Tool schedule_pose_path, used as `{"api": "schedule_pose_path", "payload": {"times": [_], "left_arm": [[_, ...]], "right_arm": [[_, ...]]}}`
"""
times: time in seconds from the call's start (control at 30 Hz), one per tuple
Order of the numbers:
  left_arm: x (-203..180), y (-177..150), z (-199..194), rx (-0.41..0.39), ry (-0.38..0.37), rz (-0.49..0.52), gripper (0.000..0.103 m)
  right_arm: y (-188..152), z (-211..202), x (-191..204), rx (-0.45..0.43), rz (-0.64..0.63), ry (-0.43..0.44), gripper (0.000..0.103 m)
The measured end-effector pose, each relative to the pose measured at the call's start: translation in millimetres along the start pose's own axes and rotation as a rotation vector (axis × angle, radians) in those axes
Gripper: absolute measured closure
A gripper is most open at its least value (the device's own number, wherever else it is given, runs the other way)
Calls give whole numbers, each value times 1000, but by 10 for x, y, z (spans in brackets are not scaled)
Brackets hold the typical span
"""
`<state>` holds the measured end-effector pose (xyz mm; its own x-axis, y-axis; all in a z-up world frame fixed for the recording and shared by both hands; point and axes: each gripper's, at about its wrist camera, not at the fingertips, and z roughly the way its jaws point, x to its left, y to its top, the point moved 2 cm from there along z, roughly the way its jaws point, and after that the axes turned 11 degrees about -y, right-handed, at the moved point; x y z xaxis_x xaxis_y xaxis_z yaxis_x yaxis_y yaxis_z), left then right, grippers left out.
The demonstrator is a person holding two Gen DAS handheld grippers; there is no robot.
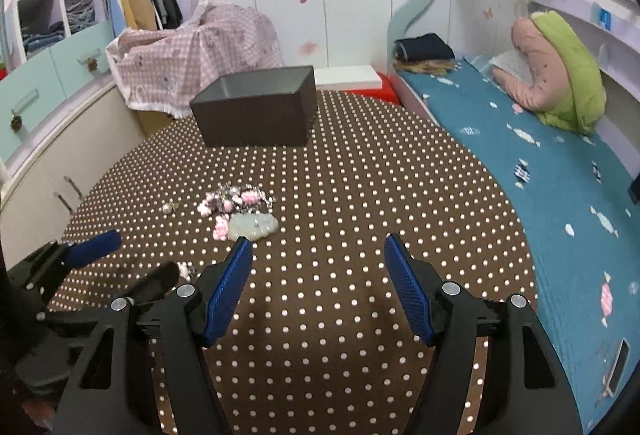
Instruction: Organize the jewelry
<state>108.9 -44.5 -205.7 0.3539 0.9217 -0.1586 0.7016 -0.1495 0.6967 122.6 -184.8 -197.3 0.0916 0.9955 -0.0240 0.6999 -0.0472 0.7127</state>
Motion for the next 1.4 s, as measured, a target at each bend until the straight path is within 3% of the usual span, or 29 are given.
{"api": "schedule_pose_path", "payload": {"times": [0.1,0.27,0.4,0.53,0.87,1.4], "left_arm": [[24,-11,58,14,-7,-17,28],[81,-18,143,50,-20,-27,48],[147,-21,194,80,-45,-51,54],[163,6,207,87,-14,-16,90],[365,74,111,62,-56,-63,92],[635,228,89,39,-42,-108,92]], "right_arm": [[-37,57,8,20,-3,0,37],[-56,122,24,37,-2,5,37],[-41,163,52,46,-6,7,37],[-36,219,106,62,-14,8,37],[6,455,348,110,-57,17,37],[174,755,698,139,-134,21,36]]}}
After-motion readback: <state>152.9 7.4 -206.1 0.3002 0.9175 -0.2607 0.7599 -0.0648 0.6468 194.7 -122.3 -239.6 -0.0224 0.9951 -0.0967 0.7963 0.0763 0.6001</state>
